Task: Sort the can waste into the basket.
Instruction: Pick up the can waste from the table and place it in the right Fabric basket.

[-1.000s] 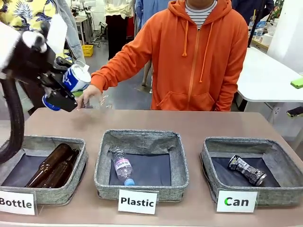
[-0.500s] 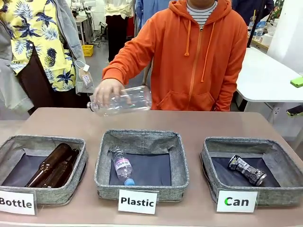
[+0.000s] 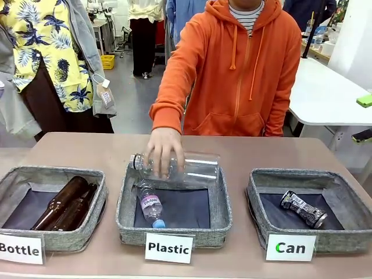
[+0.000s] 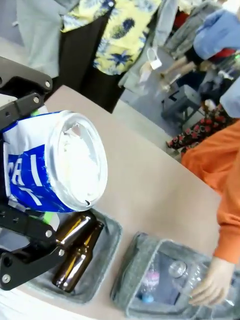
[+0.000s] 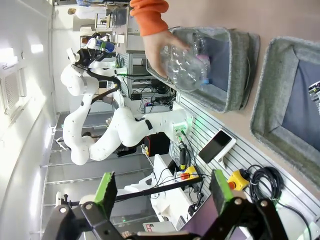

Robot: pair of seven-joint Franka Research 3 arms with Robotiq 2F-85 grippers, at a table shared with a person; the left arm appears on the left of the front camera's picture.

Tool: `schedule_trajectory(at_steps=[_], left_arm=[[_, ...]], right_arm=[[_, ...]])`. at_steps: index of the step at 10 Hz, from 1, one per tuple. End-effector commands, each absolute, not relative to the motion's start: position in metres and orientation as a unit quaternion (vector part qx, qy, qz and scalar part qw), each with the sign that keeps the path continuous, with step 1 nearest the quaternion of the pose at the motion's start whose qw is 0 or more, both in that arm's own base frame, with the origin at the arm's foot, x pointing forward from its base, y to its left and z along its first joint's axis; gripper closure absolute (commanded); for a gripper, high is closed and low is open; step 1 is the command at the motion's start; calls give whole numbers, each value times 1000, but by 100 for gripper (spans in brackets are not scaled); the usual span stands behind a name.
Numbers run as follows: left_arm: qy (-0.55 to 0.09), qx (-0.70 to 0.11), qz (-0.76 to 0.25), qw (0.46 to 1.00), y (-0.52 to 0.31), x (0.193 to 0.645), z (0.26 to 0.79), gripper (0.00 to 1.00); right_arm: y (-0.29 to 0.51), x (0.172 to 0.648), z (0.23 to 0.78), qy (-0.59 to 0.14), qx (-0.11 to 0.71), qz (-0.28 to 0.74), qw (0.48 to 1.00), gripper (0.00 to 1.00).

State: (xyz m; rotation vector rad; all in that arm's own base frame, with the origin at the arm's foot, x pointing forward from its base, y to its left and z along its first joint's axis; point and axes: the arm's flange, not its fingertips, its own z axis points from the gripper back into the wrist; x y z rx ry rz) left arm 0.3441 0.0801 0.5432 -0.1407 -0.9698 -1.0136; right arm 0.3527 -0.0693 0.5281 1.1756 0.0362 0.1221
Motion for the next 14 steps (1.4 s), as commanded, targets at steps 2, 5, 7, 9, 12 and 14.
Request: schedule_trajectory(at_steps=[2,5,7,9,12,14], left_arm=[[-442,-47,-491,749,39,333,529,85],[-431,-35,-561,706,-21,337,543,85],[-409,-3,-613,676,-87,337,555,85],[-393,-2,-605,692,-81,351,555,85],[-393,-13,-562,727,-38,346,536,85],[-401,-19,-563,722,-40,341,538,85]], right_arm=[[-70,352,531,15,554,62,830,0],[-70,352,531,15,554,62,830,0],[-70,352,531,15,554,62,830,0],[-70,352,531,15,554,62,830,0],[-70,352,531,15,554,62,830,0],[-69,353,528,17,554,58,830,0]])
